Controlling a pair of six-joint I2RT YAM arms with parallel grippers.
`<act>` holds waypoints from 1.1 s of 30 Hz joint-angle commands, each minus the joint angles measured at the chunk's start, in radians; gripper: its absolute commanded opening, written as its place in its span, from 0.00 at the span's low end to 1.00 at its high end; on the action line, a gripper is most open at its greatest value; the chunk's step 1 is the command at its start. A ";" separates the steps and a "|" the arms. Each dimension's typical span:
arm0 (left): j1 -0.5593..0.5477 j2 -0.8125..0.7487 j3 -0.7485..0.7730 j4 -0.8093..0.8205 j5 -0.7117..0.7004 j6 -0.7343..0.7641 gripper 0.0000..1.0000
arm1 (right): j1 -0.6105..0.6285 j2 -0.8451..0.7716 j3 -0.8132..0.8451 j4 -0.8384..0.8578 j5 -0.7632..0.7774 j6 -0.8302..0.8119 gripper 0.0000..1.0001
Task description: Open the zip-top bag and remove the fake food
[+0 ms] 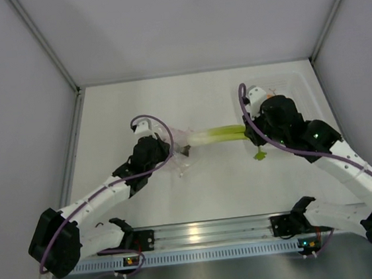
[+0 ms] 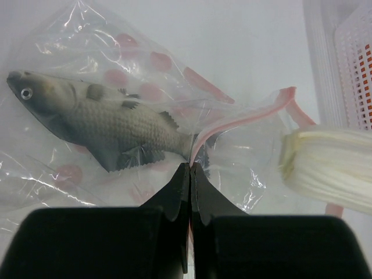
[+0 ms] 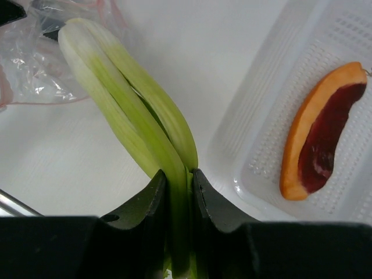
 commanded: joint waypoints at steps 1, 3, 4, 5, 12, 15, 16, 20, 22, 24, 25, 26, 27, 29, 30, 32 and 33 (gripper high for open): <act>0.011 -0.010 -0.002 -0.002 -0.032 -0.010 0.00 | -0.046 -0.060 0.077 -0.024 0.057 -0.002 0.00; 0.014 -0.010 -0.002 -0.008 -0.034 -0.011 0.00 | -0.075 -0.070 0.090 -0.032 0.089 0.003 0.00; 0.016 -0.009 -0.003 -0.008 -0.032 -0.010 0.00 | -0.085 -0.073 0.098 -0.029 0.108 0.008 0.00; 0.019 -0.010 -0.002 -0.010 -0.032 -0.011 0.00 | -0.105 -0.074 0.100 -0.026 0.125 0.014 0.00; 0.022 -0.013 -0.008 -0.010 -0.006 -0.014 0.00 | -0.314 -0.077 0.048 0.152 0.205 0.124 0.00; 0.022 -0.026 -0.012 -0.010 0.000 -0.008 0.00 | -0.411 -0.065 0.008 0.265 0.183 0.146 0.00; 0.022 -0.029 -0.014 -0.010 0.002 -0.007 0.00 | -0.440 -0.060 -0.005 0.288 0.178 0.144 0.00; 0.028 -0.041 -0.019 -0.016 0.015 0.002 0.00 | -0.515 0.044 0.004 0.354 0.136 0.126 0.00; 0.031 -0.044 -0.017 -0.016 0.032 0.006 0.00 | -0.569 0.081 0.014 0.370 0.048 0.132 0.00; 0.033 -0.044 -0.020 -0.016 0.045 0.007 0.00 | -0.654 0.133 0.020 0.385 -0.069 0.132 0.00; 0.034 -0.047 -0.020 -0.016 0.048 0.009 0.00 | -0.667 0.150 0.027 0.385 -0.097 0.132 0.00; 0.034 -0.049 -0.019 -0.016 0.048 0.010 0.00 | -0.729 0.185 0.037 0.375 -0.117 0.127 0.00; 0.034 -0.050 -0.019 -0.020 0.046 0.016 0.00 | -0.742 0.196 0.044 0.355 -0.122 0.115 0.00; 0.039 -0.055 -0.020 -0.024 0.045 0.018 0.00 | -0.757 0.202 0.038 0.362 -0.124 0.103 0.00; 0.041 -0.058 -0.023 -0.024 0.045 0.018 0.00 | -0.759 0.200 0.031 0.367 -0.122 0.092 0.00; 0.047 -0.053 -0.022 -0.024 0.052 0.018 0.00 | -0.765 0.190 -0.001 0.400 -0.154 0.072 0.00; 0.047 -0.052 -0.020 -0.024 0.055 0.016 0.00 | -0.767 0.194 -0.014 0.411 -0.157 0.055 0.00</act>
